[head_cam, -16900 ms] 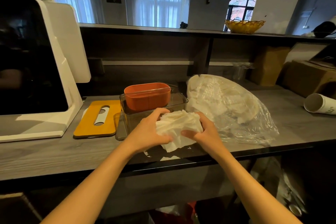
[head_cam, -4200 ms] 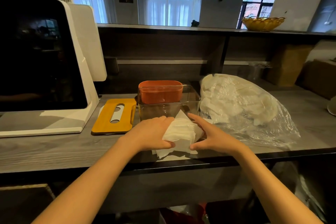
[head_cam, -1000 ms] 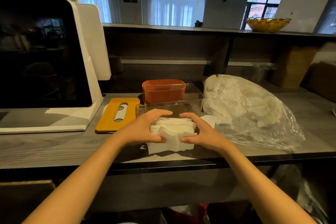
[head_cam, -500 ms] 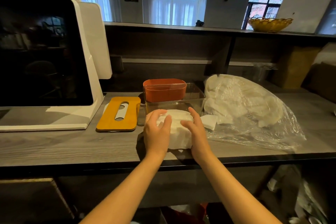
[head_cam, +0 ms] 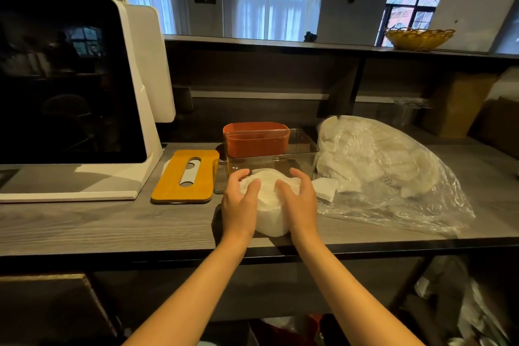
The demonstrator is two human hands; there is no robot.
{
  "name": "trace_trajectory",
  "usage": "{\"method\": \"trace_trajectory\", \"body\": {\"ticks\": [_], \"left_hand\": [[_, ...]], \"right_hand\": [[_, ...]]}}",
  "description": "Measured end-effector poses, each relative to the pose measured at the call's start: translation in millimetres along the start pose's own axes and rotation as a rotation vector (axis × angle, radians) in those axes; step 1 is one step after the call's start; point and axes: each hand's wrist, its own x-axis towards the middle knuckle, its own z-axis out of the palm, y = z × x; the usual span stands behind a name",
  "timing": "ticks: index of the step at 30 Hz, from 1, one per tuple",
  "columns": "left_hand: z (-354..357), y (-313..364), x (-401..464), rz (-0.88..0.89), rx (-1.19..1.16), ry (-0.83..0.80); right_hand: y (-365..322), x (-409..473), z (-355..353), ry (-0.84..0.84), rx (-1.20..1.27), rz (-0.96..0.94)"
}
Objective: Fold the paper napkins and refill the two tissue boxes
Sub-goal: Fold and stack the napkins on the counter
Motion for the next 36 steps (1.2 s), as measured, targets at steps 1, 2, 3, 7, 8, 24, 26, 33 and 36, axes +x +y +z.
{"method": "trace_trajectory", "body": {"ticks": [1, 2, 3, 7, 8, 24, 26, 33, 36], "left_hand": [[0, -1, 1, -0.011, 0.018, 0.014], [-1, -2, 2, -0.022, 0.03, 0.025], [-1, -2, 2, -0.029, 0.034, 0.029], [-4, -3, 5, -0.008, 0.046, -0.029], [-6, -4, 7, 0.001, 0.061, -0.051], [-13, -8, 6, 0.202, 0.152, -0.2], [-16, -8, 9, 0.199, 0.199, -0.203], [-25, -10, 12, 0.405, 0.453, -0.247], [-28, -1, 18, 0.524, 0.668, -0.227]], "right_hand": [[0, 2, 0, 0.005, 0.009, 0.032], [0, 4, -1, 0.004, -0.001, 0.054], [0, 6, -1, -0.006, -0.022, 0.063], [-3, 8, -2, -0.045, -0.01, 0.076], [-3, 9, -4, -0.033, 0.009, 0.083], [-1, 4, -3, -0.045, 0.046, 0.068], [0, 6, -4, -0.007, 0.081, 0.117], [1, 4, 1, -0.045, -0.019, 0.018], [0, 8, 0, -0.046, -0.049, 0.048]]}}
